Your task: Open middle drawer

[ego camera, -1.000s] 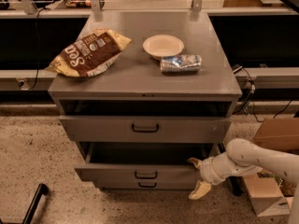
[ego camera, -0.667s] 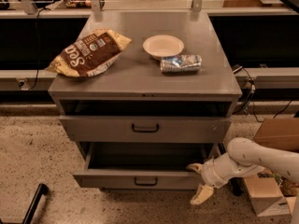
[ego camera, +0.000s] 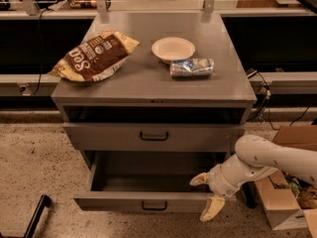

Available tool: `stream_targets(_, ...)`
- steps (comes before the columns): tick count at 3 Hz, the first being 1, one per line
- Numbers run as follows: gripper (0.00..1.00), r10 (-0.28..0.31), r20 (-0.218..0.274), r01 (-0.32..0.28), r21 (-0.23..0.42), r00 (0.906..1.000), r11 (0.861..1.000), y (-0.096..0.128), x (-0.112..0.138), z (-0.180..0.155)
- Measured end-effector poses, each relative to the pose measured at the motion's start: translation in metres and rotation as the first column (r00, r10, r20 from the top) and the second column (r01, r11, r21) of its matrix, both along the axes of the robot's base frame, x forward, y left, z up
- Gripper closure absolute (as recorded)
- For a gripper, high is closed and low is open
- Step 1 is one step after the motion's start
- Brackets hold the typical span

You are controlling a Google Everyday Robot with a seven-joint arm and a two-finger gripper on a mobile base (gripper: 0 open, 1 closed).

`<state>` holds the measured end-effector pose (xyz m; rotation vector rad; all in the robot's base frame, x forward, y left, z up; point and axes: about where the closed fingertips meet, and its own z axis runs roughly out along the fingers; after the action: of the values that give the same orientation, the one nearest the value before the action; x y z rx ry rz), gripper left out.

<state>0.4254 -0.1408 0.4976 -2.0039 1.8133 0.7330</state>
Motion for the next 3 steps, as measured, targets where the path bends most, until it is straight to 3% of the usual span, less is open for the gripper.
stream_targets(1,0.07,0.010,0.045,-0.008,-0.034,0.9990,0.999,0.0076,0.0011,0.0215)
stream_targets(2,0.00,0.010,0.050,-0.008,-0.037,0.9987,0.999,0.0078,0.0017,0.0236)
stream_targets(3,0.00,0.000,0.055,0.002,-0.038,0.9985,0.999,0.0067,0.0024,0.0222)
